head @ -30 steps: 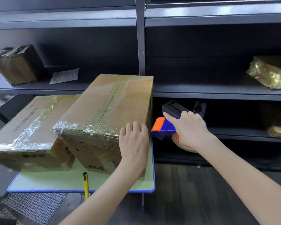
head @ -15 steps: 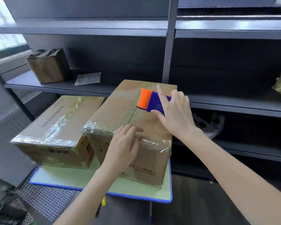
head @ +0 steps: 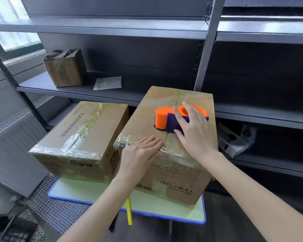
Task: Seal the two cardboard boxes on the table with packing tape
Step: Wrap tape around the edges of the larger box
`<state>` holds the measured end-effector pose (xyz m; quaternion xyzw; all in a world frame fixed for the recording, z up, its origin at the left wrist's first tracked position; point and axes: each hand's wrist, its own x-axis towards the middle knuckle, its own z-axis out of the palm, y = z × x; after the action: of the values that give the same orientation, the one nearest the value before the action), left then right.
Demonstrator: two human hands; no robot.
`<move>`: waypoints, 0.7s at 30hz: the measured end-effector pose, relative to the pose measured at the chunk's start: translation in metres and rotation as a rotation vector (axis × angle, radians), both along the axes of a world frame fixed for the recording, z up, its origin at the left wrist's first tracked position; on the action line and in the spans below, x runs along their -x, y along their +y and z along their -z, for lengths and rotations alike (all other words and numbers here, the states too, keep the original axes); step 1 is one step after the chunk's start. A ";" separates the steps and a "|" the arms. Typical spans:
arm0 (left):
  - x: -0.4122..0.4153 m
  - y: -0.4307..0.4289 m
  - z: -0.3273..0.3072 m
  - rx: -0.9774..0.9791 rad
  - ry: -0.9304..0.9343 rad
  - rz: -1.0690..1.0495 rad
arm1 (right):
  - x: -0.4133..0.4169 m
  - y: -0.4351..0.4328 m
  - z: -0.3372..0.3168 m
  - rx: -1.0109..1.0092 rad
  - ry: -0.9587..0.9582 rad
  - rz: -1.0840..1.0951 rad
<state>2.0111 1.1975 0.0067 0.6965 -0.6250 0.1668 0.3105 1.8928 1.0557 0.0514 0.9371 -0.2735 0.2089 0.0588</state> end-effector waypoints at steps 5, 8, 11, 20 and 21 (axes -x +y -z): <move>0.033 -0.020 0.002 0.031 -0.072 0.018 | 0.003 0.011 0.004 -0.034 0.006 -0.366; 0.030 -0.016 -0.003 0.039 0.028 0.071 | 0.009 0.007 0.013 -0.253 0.113 -0.403; 0.003 0.010 0.001 0.054 0.065 -0.019 | 0.014 0.001 0.023 -0.201 0.303 -0.402; -0.043 0.044 0.013 -0.184 0.562 -0.263 | -0.032 0.045 0.015 -0.151 0.295 -0.599; -0.042 0.045 0.012 -0.156 0.517 -0.258 | -0.044 0.049 0.015 -0.171 0.277 -0.587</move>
<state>2.0535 1.2421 -0.0052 0.8114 -0.4424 -0.0265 0.3811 1.9364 1.1048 0.0363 0.9969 0.0022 0.0636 -0.0461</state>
